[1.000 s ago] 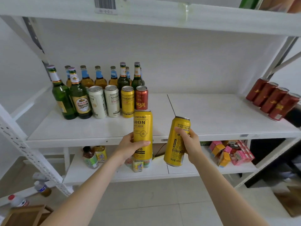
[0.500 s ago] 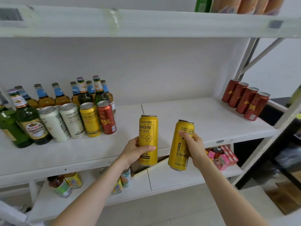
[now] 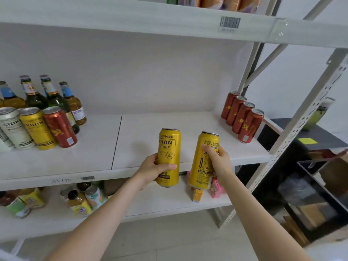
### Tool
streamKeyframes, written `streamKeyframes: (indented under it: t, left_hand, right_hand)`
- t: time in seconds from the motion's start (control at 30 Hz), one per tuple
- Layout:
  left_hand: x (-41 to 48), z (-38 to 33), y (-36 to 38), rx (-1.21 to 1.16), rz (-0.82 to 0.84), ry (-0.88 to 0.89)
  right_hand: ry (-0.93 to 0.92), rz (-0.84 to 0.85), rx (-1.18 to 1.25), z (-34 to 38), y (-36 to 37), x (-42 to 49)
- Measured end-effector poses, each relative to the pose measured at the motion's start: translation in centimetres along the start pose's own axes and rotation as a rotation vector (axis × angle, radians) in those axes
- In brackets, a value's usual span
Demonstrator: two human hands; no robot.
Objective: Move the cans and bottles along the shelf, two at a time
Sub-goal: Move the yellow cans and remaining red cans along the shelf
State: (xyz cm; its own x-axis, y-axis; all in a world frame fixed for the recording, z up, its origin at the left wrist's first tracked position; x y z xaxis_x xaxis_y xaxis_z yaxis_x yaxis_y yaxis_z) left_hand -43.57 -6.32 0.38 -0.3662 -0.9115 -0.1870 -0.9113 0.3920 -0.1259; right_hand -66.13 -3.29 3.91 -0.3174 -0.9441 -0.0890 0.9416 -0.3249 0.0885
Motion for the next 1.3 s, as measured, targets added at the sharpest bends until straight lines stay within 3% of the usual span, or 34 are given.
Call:
streamKeyframes:
  t: [0.57,1.03,1.3]
  left_hand:
    - [16.8,-3.5,10.4,0.038,0.008,0.004]
    - [29.7,-3.7,10.4,0.0,-0.133,0.039]
    - [33.9,-3.9,9.3,0.0,-0.183,0.065]
  right_hand:
    - [-0.005,-0.002,0.041,1.1,-11.4,15.7]
    - [-0.04,0.096,-0.005,1.4,-10.7,31.0]
    - [-0.108,0.053,-0.016,1.9,-9.5,36.3]
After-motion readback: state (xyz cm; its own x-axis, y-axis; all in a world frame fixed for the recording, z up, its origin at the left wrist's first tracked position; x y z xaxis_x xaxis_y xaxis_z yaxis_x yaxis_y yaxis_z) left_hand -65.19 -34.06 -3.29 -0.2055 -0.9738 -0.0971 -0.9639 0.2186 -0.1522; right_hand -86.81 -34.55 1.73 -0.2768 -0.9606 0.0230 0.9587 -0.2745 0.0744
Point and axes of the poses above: each hand's wrist, its own x-axis towards the middle knuckle, its own y-axis out of the palm, z = x × y, the point moved 9 cm from there along x, towards the middle knuckle, and after that the axes turned 3 degrees about x, right-handed, at the moved point
